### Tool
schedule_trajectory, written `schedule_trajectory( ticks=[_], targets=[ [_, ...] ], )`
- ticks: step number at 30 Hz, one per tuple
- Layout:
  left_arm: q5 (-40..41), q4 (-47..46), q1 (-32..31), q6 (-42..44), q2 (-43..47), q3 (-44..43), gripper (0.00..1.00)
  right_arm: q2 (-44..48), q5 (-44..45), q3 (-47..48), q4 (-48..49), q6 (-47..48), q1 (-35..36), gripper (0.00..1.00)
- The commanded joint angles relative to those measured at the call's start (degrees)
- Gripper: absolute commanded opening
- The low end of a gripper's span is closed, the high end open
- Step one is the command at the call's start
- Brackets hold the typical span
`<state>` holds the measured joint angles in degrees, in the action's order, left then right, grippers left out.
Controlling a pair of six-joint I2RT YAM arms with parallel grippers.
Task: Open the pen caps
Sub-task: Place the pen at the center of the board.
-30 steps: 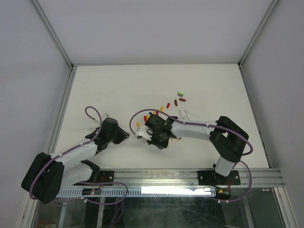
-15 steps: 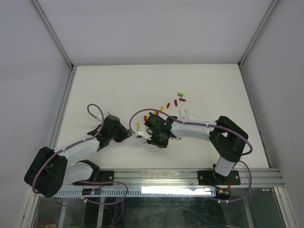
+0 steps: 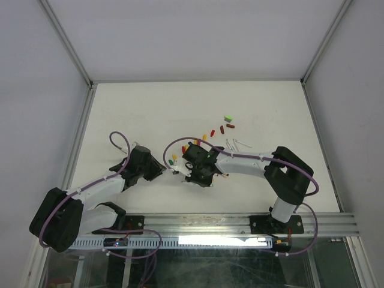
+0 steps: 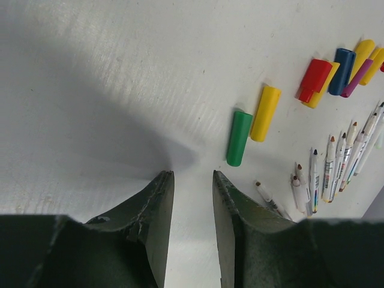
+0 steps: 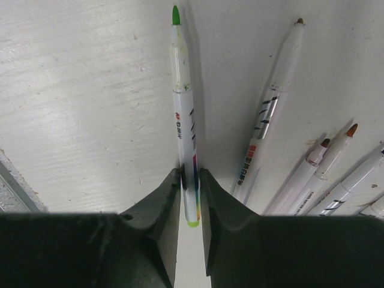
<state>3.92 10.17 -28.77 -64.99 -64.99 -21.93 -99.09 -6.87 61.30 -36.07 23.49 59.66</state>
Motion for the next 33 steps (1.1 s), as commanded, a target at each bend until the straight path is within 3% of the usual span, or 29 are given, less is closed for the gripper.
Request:
schedule_trajectory(
  ticks=[1,22,33],
  targets=[
    [-0.6,0.8,0.3,0.7,1.6,-1.7,0.33,-0.5,0.2,1.6,0.3,-0.3,-0.2,0.22],
    [-1.0,0.9,0.3,1.6,2.1,-2.3,0.34,-0.3,0.2,1.7,0.3,-0.4,-0.6,0.23],
    [-1.4,0.8,0.3,2.2,2.7,-2.5,0.38,2.9,0.6,1.3,1.5,-0.6,-0.6,0.44]
  ],
)
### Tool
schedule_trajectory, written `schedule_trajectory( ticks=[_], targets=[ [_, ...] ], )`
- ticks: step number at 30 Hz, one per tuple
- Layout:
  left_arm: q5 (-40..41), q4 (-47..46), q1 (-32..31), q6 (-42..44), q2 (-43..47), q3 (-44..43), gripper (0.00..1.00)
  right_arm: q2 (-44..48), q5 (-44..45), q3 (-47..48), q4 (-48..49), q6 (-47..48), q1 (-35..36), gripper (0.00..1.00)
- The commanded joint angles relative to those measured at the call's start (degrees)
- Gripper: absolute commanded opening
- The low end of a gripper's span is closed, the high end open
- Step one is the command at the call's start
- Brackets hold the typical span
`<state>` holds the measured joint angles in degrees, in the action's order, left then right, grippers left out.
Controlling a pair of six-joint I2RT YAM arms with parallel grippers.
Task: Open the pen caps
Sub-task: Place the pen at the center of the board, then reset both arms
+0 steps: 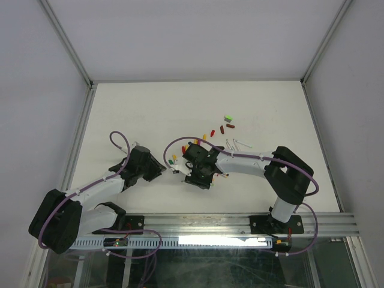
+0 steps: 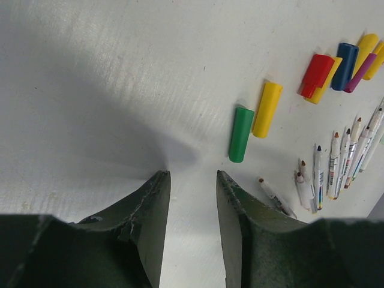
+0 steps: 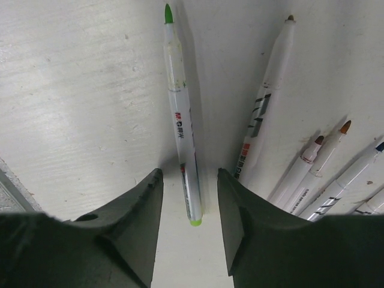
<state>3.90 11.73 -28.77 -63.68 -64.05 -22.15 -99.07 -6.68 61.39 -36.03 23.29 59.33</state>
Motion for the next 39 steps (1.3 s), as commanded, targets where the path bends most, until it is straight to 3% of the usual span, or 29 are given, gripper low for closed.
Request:
schedule_trajectory(
  ticks=[1,11,39],
  targets=[
    [-1.4,-0.7,0.3,1.0,1.9,-2.2,0.38,3.2,0.4,1.2,1.6,-0.4,-0.3,0.45],
    [-1.9,-1.2,0.3,1.6,3.4,-1.8,0.49,9.1,-1.6,0.3,2.6,0.1,-2.0,0.58],
    [-4.8,-10.0,0.3,8.7,19.5,1.9,0.88,23.6,-12.1,-2.0,3.5,2.0,-9.8,0.59]
  ],
)
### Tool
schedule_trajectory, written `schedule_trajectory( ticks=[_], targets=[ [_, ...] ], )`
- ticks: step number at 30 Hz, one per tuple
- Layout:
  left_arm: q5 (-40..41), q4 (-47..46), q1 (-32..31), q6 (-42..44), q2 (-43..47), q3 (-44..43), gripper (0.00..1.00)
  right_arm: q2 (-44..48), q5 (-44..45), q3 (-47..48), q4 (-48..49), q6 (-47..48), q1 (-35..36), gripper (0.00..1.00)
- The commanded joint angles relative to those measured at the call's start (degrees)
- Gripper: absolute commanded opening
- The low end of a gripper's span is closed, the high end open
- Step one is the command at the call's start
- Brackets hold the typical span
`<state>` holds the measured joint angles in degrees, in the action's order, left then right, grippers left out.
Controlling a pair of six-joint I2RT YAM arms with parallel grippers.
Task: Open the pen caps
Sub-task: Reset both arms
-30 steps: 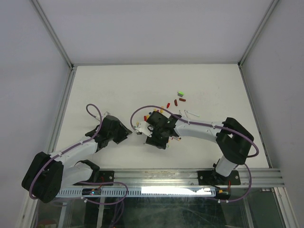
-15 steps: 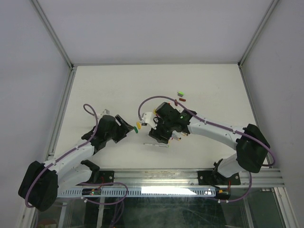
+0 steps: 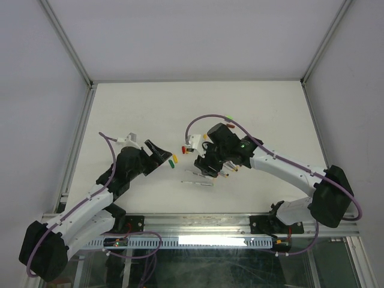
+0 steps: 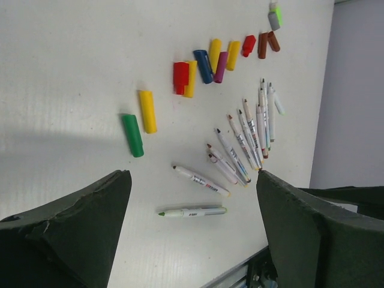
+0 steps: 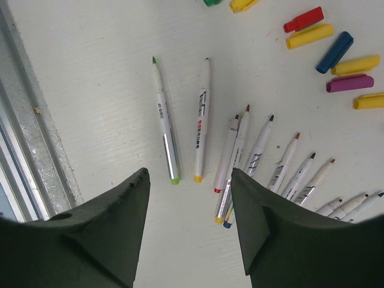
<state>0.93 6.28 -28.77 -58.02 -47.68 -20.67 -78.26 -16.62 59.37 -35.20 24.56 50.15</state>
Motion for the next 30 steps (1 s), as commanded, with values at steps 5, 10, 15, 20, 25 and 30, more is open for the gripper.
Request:
schedule_trajectory(
  ticks=[5,10,15,20,25,30],
  targets=[
    [-2.1,-5.7,0.3,4.2,7.0,1.4,0.96,3.7,-3.0,0.0,2.7,0.7,-1.7,0.59],
    [-3.7,-7.9,0.3,5.5,9.8,2.2,0.99,5.0,-3.7,0.0,2.7,0.6,-3.4,0.59],
    [-5.2,-10.4,0.3,5.6,10.9,2.7,0.99,6.6,-5.4,0.0,2.8,0.3,-5.7,0.59],
    [-6.0,-11.6,0.3,5.6,10.7,2.3,0.99,8.4,-6.7,-0.2,2.8,0.1,-6.9,0.59],
    [-6.6,-12.3,0.4,7.4,10.5,1.9,0.99,10.5,-7.6,-0.3,3.1,0.0,-10.5,0.59],
    [-6.9,-12.8,0.3,8.2,10.5,1.2,0.99,13.1,-9.1,-0.8,3.5,-0.2,-14.2,0.59]
  ],
)
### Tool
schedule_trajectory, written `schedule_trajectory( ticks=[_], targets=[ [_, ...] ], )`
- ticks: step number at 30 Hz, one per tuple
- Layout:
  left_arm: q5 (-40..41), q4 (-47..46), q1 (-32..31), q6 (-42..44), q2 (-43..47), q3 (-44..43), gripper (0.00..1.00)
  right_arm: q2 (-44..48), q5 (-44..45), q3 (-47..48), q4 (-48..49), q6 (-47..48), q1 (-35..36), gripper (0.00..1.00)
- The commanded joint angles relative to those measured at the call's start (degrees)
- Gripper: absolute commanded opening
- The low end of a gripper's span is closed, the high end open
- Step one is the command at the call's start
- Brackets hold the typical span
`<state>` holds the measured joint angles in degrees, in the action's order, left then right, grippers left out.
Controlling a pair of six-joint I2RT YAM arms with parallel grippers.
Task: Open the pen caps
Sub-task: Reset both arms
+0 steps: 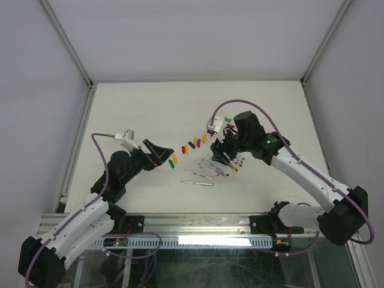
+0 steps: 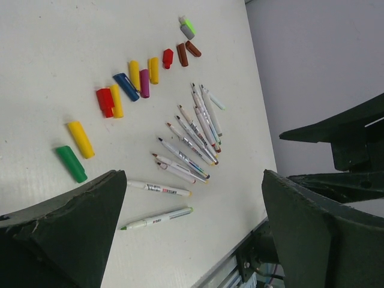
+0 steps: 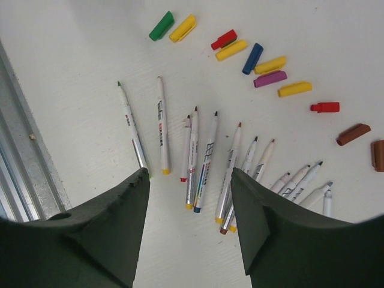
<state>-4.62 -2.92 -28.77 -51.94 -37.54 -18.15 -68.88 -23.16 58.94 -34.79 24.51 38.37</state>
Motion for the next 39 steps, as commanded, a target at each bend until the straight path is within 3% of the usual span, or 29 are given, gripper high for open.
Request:
schedule_trajectory(
  ticks=[1,12,22,26,31,39],
  targets=[
    [-1.5,-3.7,0.3,2.2,0.4,-1.5,0.99,4.2,-2.9,-0.4,3.2,-0.2,-3.2,0.59],
    [-2.2,-4.2,0.4,3.5,0.4,-3.0,0.99,8.9,-3.0,-0.8,4.0,-0.4,-9.1,0.63],
    [-3.5,-2.6,0.3,7.7,-0.8,-7.0,0.99,11.1,-2.7,0.7,4.4,-1.2,-15.1,0.80],
    [-3.0,0.7,0.3,11.2,-1.5,-11.0,0.99,11.9,1.6,0.2,6.4,-1.0,-16.1,0.98],
    [-2.6,4.2,0.4,14.4,-2.8,-16.5,0.99,10.7,7.7,2.5,6.0,-1.4,-17.1,0.98],
    [-2.4,9.8,0.3,20.3,-6.9,-23.8,0.99,10.1,8.7,9.5,4.1,-5.1,-19.1,0.98]
  ],
)
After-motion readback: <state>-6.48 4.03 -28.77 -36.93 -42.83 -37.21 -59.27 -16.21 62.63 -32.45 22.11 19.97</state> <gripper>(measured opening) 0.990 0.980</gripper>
